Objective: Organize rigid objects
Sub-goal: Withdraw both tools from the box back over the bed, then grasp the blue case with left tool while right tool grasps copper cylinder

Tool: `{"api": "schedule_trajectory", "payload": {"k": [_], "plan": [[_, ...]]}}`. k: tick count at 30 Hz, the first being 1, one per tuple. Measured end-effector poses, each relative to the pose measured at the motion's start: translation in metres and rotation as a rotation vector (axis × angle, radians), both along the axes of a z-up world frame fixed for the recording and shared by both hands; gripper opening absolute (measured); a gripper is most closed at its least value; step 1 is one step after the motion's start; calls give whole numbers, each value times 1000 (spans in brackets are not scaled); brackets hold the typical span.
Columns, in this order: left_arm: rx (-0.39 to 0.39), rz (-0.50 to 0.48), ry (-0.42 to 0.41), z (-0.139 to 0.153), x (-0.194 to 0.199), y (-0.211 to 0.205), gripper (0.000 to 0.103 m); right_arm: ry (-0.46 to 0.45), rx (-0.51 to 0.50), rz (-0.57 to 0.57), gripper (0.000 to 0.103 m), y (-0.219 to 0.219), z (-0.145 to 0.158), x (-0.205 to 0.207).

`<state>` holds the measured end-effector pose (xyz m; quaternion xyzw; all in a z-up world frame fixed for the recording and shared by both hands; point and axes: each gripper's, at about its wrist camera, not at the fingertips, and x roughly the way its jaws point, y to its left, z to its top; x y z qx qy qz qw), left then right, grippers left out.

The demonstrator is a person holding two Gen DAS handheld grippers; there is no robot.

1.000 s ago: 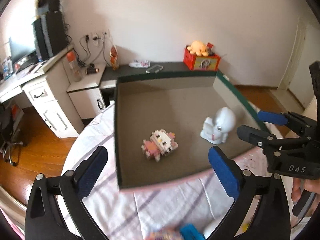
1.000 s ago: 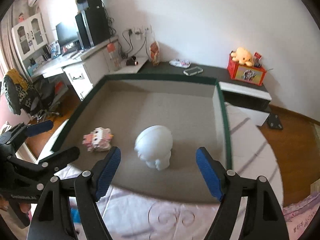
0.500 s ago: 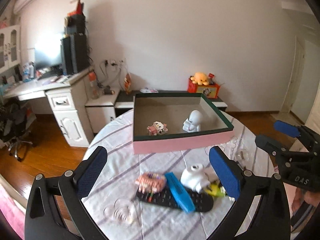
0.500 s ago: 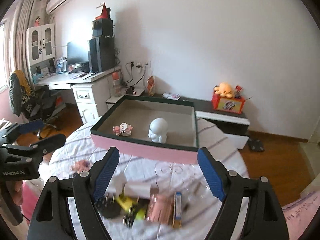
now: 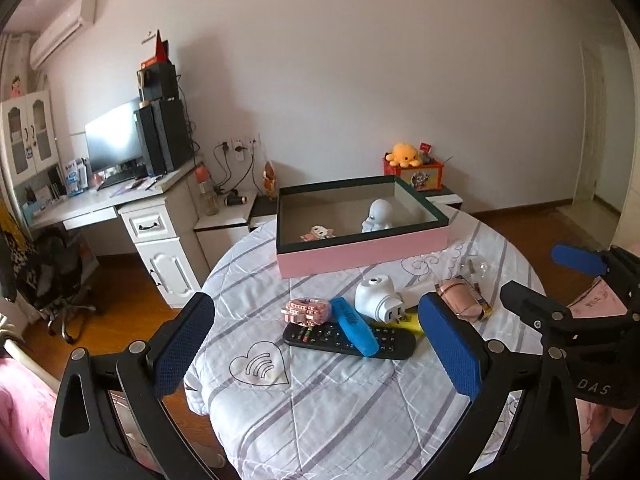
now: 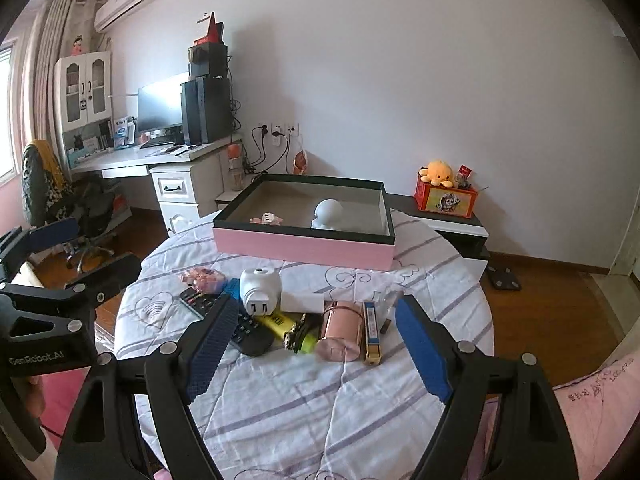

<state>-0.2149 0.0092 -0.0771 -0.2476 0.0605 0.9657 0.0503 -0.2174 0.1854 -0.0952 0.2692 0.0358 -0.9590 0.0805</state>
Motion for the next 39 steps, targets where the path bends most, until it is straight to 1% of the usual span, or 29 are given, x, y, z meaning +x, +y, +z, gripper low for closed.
{"api": "schedule_trajectory", "payload": {"k": [5, 10, 14, 21, 25, 28, 32, 38, 39], "plan": [[-9, 9, -11, -5, 3, 0, 103, 0, 2, -17, 83, 3, -3, 8], [17, 14, -36, -11, -2, -2, 103, -10, -8, -35, 83, 9, -8, 6], [21, 9, -58, -19, -8, 1, 103, -27, -6, -46, 83, 14, -15, 2], [15, 1, -134, -44, -28, 6, 103, -80, -17, -87, 83, 32, -34, -13], [24, 1, -180, -59, -38, 5, 103, -136, -19, -102, 83, 41, -55, -27], [25, 9, -210, -69, -46, 2, 103, -178, -20, -101, 83, 45, -70, -37], [32, 41, -240, -78, -57, -7, 103, -210, -39, -92, 83, 46, -82, -47], [40, 81, -272, -89, -69, -21, 103, -199, -49, -37, 82, 36, -84, -54], [38, 83, -278, -90, -71, -21, 103, -202, -43, -30, 81, 34, -86, -56]]}}
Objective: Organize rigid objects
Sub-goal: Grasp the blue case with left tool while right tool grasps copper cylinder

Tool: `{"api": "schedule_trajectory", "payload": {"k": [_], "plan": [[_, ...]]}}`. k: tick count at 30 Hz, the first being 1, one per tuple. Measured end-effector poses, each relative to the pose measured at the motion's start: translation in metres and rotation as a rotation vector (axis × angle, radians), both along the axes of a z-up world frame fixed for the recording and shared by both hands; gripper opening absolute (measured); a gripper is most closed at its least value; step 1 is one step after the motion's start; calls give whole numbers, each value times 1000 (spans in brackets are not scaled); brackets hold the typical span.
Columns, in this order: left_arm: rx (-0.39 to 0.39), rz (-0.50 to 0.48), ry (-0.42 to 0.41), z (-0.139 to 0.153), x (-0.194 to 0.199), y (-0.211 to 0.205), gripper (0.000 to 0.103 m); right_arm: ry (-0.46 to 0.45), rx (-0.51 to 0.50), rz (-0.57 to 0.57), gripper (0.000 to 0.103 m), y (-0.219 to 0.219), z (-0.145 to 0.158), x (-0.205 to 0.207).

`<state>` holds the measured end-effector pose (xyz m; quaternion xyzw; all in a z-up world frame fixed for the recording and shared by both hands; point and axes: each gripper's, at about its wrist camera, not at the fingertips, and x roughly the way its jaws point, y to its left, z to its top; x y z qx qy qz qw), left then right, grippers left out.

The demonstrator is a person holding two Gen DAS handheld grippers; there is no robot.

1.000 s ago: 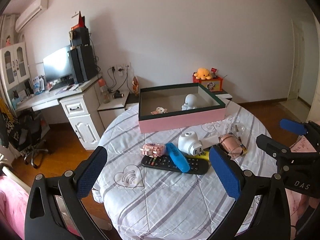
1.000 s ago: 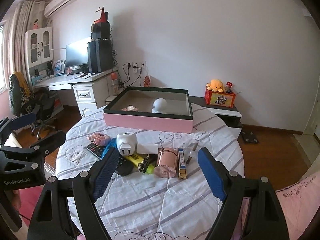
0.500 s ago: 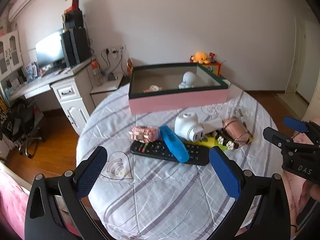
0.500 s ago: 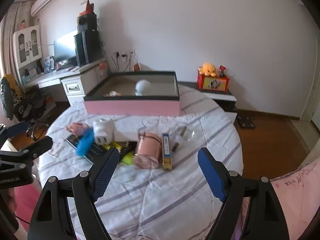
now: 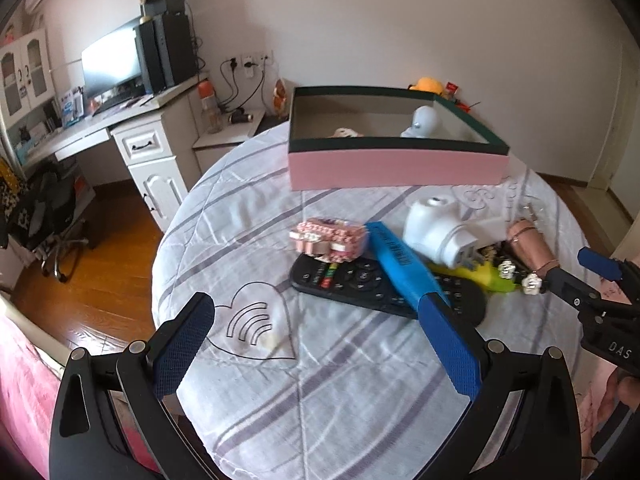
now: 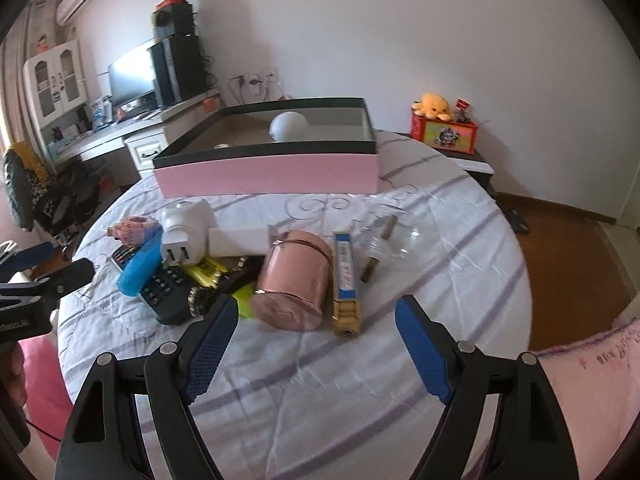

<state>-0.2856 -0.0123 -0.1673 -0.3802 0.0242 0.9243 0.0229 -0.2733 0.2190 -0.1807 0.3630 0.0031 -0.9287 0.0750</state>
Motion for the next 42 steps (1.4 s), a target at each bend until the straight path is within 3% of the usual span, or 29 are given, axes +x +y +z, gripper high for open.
{"api": "schedule_trajectory", "payload": {"k": [3, 5, 15, 17, 20, 30, 33, 36, 38, 40, 42], "plan": [[-5, 3, -9, -4, -3, -3, 103, -27, -3, 19, 62, -5, -8, -8], [-5, 2, -12, -5, -4, -5, 103, -38, -20, 29, 58, -6, -12, -13], [4, -24, -23, -9, -8, -3, 103, -43, 16, 22, 58, -15, -14, -33], [7, -31, -22, -9, -7, 0, 103, -37, 39, 30, 53, -18, -15, -33], [19, -46, -21, -9, -5, 5, 103, -36, 51, 37, 49, -18, -15, -29], [30, -71, -13, -16, -11, 36, 102, -53, 23, 60, 49, -3, -13, -6], [2, -72, -32, -23, -16, 43, 78, -51, 26, 66, 49, -3, -13, -4], [49, -102, -47, -26, -19, 41, 63, -51, 27, 73, 49, -4, -13, -2], [87, -125, -49, -25, -18, 39, 42, -52, 23, 76, 49, -3, -13, -1], [71, -132, -40, -23, -14, 39, 27, -53, 21, 78, 49, -3, -13, 0], [67, -145, -40, -24, -10, 37, 27, -53, 22, 79, 49, -3, -14, 2]]}}
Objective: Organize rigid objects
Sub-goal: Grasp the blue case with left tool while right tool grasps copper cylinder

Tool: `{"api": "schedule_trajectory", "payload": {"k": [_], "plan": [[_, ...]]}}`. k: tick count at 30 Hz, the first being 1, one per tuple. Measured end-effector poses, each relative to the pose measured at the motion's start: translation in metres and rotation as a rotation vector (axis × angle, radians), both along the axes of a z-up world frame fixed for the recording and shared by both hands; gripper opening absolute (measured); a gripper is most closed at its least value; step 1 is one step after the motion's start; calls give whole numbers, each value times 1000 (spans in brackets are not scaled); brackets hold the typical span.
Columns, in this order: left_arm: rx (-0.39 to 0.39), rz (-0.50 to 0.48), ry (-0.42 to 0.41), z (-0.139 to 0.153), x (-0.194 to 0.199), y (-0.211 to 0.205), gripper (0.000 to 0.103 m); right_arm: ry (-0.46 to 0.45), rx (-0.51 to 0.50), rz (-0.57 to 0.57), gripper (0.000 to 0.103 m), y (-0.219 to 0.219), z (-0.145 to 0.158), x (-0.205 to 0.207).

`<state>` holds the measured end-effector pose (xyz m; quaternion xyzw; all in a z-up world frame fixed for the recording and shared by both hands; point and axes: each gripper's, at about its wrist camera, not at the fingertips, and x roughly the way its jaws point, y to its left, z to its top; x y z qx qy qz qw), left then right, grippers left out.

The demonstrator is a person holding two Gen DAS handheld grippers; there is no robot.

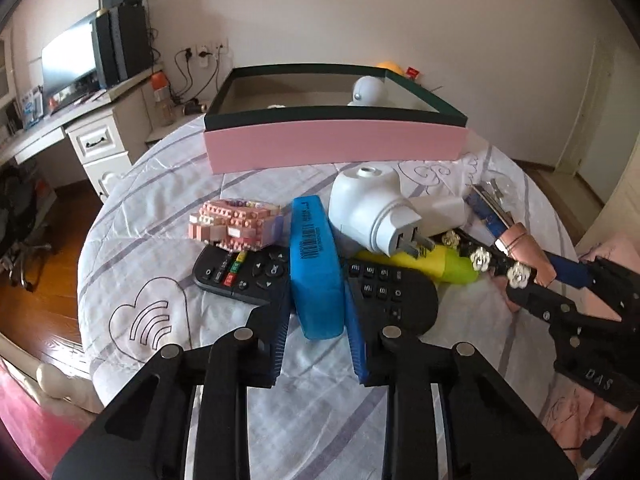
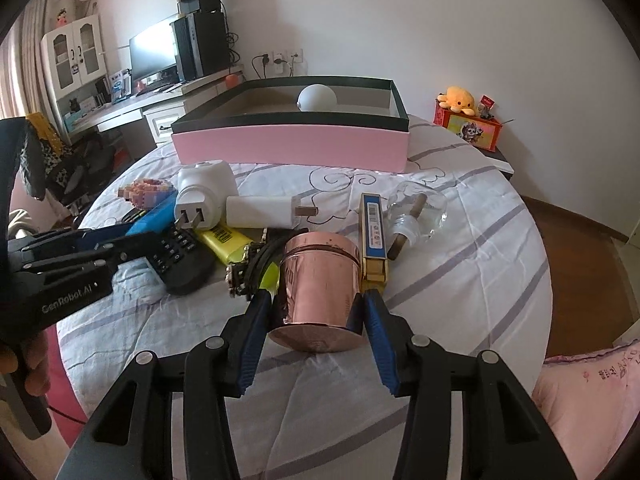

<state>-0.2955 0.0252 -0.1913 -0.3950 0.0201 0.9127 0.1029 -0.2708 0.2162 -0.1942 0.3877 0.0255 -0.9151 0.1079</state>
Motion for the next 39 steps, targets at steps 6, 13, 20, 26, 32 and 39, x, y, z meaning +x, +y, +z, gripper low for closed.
{"api": "schedule_trajectory", "payload": {"k": [6, 13, 20, 26, 32, 39], "plan": [[1, -9, -14, -3, 18, -13, 26, 0, 5, -4, 49, -2, 1, 9], [-8, 0, -40, -10, 46, -31, 26, -6, 18, 0, 49, -9, 1, 24], [30, 20, -45, -11, 46, -40, 34, 5, -21, -19, 49, -9, 0, 28], [40, 22, -36, -14, 25, -34, 58, -14, -27, -45, 50, -7, -7, 14], [14, 27, -7, -17, 11, -33, 37, -23, -38, -55, 50, -6, -13, 6], [-12, 8, 15, -14, 17, -33, 27, -7, -48, -47, 48, -5, -12, 6]]}}
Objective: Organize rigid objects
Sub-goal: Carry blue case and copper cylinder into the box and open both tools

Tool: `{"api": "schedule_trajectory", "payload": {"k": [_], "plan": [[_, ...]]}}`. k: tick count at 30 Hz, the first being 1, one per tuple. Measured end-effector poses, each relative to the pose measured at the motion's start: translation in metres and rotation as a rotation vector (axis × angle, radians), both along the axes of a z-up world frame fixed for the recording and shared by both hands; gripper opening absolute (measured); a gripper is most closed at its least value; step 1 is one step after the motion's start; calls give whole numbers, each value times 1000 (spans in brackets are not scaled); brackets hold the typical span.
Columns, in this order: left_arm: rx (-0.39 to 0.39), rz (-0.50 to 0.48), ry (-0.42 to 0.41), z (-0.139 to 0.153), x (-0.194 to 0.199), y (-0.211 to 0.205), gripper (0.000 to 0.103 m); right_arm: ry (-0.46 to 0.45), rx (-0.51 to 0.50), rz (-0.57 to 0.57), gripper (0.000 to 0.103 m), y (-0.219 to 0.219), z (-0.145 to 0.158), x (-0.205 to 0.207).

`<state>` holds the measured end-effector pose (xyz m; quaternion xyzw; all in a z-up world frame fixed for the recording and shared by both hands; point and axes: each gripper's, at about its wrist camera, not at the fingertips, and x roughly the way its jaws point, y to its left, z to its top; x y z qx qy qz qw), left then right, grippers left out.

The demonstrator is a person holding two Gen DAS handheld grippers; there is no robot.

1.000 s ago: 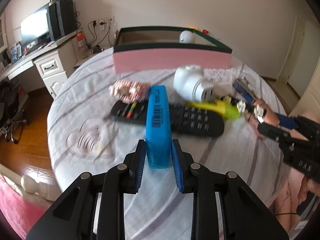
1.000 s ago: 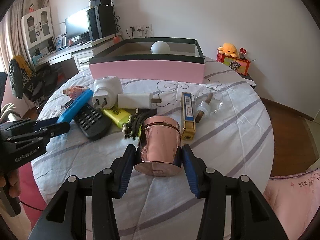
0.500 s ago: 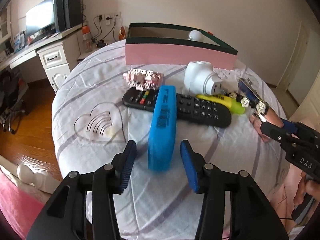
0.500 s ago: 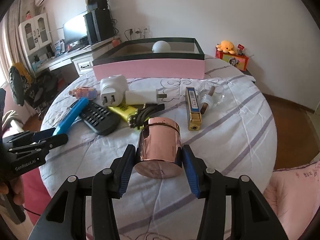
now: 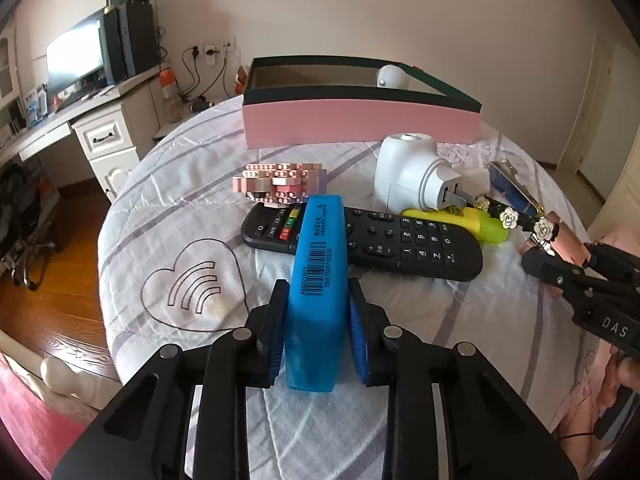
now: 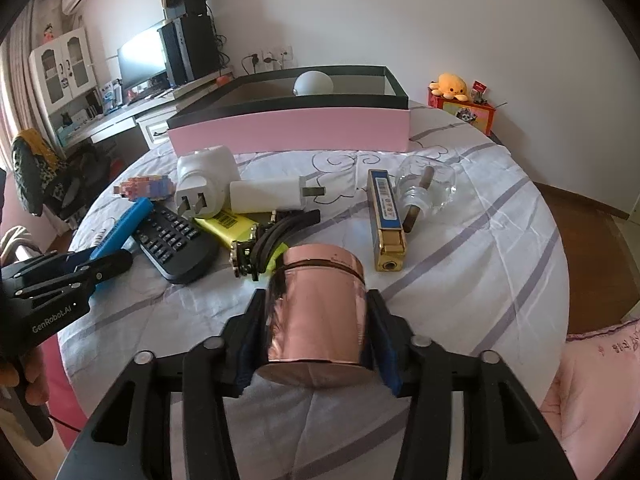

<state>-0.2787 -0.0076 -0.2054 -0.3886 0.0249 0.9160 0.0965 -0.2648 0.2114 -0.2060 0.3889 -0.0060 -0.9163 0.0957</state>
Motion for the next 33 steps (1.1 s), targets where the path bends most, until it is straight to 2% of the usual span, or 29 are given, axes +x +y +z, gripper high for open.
{"api": "schedule_trajectory", "payload": {"k": [19, 33], "plan": [[14, -18, 90, 42, 13, 1, 26, 94, 32, 3, 48, -3, 44, 10], [16, -34, 161, 77, -6, 13, 26, 139, 29, 48, 48, -12, 70, -16]]}}
